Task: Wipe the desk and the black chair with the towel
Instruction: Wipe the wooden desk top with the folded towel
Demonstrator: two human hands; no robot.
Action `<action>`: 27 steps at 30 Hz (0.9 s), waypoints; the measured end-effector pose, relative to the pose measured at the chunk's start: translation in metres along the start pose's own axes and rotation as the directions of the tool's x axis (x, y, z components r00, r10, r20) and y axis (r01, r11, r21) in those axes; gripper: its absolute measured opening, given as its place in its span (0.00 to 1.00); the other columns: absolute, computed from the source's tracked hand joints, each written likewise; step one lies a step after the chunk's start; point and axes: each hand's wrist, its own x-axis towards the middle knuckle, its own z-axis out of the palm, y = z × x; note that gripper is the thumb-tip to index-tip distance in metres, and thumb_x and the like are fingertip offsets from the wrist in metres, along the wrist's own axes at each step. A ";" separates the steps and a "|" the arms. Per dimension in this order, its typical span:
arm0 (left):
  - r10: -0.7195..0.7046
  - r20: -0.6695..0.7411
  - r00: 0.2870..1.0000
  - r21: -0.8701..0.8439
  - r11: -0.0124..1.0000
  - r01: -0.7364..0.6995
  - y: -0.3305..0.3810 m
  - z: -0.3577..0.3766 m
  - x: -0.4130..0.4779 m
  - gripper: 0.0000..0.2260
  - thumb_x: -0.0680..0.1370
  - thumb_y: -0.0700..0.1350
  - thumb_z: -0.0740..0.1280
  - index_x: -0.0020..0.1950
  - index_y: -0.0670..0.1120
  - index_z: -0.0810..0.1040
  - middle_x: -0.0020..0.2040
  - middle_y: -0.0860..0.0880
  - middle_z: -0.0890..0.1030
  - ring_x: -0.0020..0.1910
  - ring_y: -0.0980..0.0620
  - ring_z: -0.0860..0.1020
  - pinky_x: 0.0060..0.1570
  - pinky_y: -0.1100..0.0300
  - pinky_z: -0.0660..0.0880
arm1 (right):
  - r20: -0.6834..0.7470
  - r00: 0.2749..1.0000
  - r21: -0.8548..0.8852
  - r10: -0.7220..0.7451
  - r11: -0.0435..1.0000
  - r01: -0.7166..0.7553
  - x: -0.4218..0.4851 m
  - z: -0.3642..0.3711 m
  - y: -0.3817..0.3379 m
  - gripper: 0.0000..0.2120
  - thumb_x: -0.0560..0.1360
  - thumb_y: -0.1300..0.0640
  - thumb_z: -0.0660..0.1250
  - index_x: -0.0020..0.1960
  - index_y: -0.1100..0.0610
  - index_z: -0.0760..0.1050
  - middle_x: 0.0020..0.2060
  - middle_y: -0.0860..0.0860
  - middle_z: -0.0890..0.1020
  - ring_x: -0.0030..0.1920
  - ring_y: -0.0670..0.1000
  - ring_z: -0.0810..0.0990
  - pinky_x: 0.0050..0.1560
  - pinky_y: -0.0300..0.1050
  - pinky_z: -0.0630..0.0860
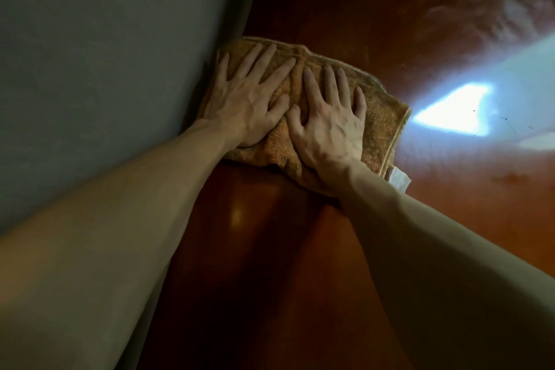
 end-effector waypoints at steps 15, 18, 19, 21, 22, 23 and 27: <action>-0.094 0.027 0.995 0.079 0.993 0.092 0.016 0.000 -0.016 0.29 0.85 0.60 0.45 0.85 0.54 0.46 0.86 0.47 0.48 0.84 0.47 0.47 0.79 0.33 0.43 | 0.034 0.994 0.020 -0.101 0.995 0.100 -0.002 -0.004 0.010 0.34 0.80 0.37 0.48 0.84 0.47 0.53 0.83 0.55 0.55 0.83 0.55 0.48 0.81 0.60 0.42; -0.147 0.017 0.989 0.081 0.986 0.146 0.033 0.004 -0.063 0.32 0.82 0.64 0.43 0.85 0.54 0.48 0.86 0.47 0.50 0.84 0.47 0.47 0.79 0.34 0.44 | 0.009 0.989 0.010 -0.151 0.989 0.151 -0.037 -0.005 0.018 0.34 0.80 0.36 0.48 0.83 0.47 0.56 0.82 0.55 0.58 0.83 0.55 0.50 0.81 0.60 0.44; -0.156 0.012 0.988 0.074 0.985 0.155 0.038 0.005 -0.076 0.33 0.81 0.65 0.42 0.85 0.54 0.49 0.86 0.47 0.50 0.84 0.48 0.48 0.79 0.34 0.44 | -0.001 0.987 0.005 -0.160 0.987 0.160 -0.051 -0.007 0.020 0.34 0.80 0.36 0.48 0.83 0.47 0.57 0.82 0.55 0.58 0.83 0.55 0.51 0.81 0.60 0.45; -0.161 0.019 0.987 0.049 0.986 0.160 0.048 0.006 -0.097 0.34 0.80 0.66 0.42 0.85 0.54 0.50 0.86 0.47 0.52 0.84 0.48 0.48 0.80 0.35 0.43 | 0.001 0.987 0.014 -0.158 0.987 0.158 -0.080 -0.009 0.023 0.33 0.80 0.37 0.50 0.83 0.48 0.58 0.82 0.55 0.58 0.83 0.55 0.52 0.81 0.60 0.45; -0.151 0.028 0.988 0.044 0.988 0.150 0.053 0.007 -0.108 0.34 0.80 0.66 0.43 0.85 0.54 0.51 0.86 0.47 0.52 0.84 0.48 0.48 0.80 0.35 0.42 | 0.011 0.989 0.019 -0.148 0.989 0.148 -0.097 -0.010 0.023 0.33 0.80 0.37 0.50 0.83 0.48 0.57 0.82 0.55 0.58 0.83 0.55 0.51 0.81 0.60 0.45; -0.134 0.032 0.991 0.044 0.990 0.132 0.060 0.008 -0.122 0.34 0.80 0.65 0.44 0.85 0.54 0.52 0.85 0.46 0.53 0.84 0.48 0.49 0.80 0.35 0.43 | 0.023 0.991 0.026 -0.133 0.991 0.132 -0.117 -0.012 0.023 0.34 0.80 0.37 0.50 0.83 0.49 0.57 0.82 0.56 0.58 0.83 0.56 0.51 0.81 0.60 0.45; -0.076 0.041 0.996 0.055 0.996 0.074 0.097 0.017 -0.198 0.34 0.81 0.64 0.47 0.85 0.52 0.53 0.85 0.45 0.53 0.84 0.46 0.50 0.80 0.34 0.46 | 0.084 0.988 0.045 -0.128 0.991 0.124 -0.208 -0.024 0.031 0.34 0.81 0.39 0.52 0.84 0.51 0.55 0.83 0.56 0.55 0.83 0.57 0.48 0.81 0.61 0.45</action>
